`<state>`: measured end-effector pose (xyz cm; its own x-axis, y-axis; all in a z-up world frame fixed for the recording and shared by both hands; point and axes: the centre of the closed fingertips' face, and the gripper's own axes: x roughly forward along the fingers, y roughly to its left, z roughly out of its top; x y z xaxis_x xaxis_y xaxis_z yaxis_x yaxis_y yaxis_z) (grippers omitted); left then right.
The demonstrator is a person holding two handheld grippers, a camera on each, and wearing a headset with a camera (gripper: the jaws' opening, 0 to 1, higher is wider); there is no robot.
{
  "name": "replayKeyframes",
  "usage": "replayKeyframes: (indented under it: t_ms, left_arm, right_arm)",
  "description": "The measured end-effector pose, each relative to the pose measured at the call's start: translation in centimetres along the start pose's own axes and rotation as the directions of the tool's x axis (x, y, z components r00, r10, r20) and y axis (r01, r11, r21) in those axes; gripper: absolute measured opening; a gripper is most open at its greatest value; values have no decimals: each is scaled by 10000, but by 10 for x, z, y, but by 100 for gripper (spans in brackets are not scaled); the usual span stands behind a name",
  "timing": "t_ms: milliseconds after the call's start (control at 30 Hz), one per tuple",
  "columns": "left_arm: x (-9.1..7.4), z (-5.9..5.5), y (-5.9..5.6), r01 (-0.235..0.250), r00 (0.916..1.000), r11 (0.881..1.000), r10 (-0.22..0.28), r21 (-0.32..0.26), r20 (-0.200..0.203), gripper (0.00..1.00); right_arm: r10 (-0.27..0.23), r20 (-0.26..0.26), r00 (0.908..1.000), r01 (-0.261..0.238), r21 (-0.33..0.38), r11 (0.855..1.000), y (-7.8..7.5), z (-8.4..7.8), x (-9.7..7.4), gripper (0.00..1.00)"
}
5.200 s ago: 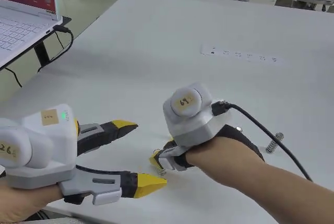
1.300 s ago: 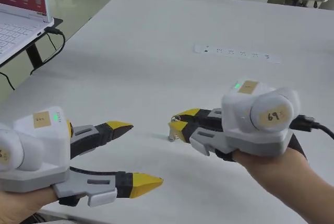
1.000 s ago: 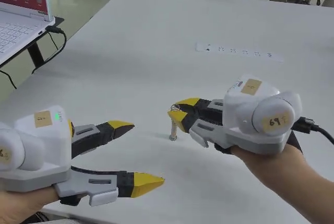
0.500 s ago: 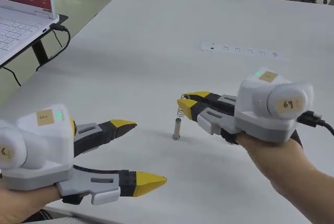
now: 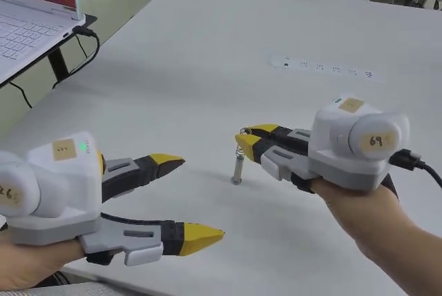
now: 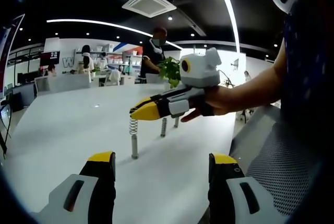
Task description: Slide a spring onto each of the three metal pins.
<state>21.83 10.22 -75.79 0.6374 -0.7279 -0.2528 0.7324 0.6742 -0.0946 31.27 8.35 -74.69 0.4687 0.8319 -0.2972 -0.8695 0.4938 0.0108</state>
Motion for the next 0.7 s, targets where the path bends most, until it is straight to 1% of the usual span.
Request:
replayKeyframes:
  t_ms: [400,600,700]
  left_arm:
    - [0,0,-1,31,10000,10000,-31,29,-7,68]
    - [0,-1,-1,21,10000,10000,-21,30,-42,69]
    - [0,-1,-1,20,10000,10000,-20,24,-56,69]
  right_arm:
    - [-5,-138,9999,5,31,10000,0,-4,0,7]
    - [14,-218,9998,-11,171,9999,0,-8,-1,7]
    - [24,-178,9998,-21,177,9998,0,-8,0,7]
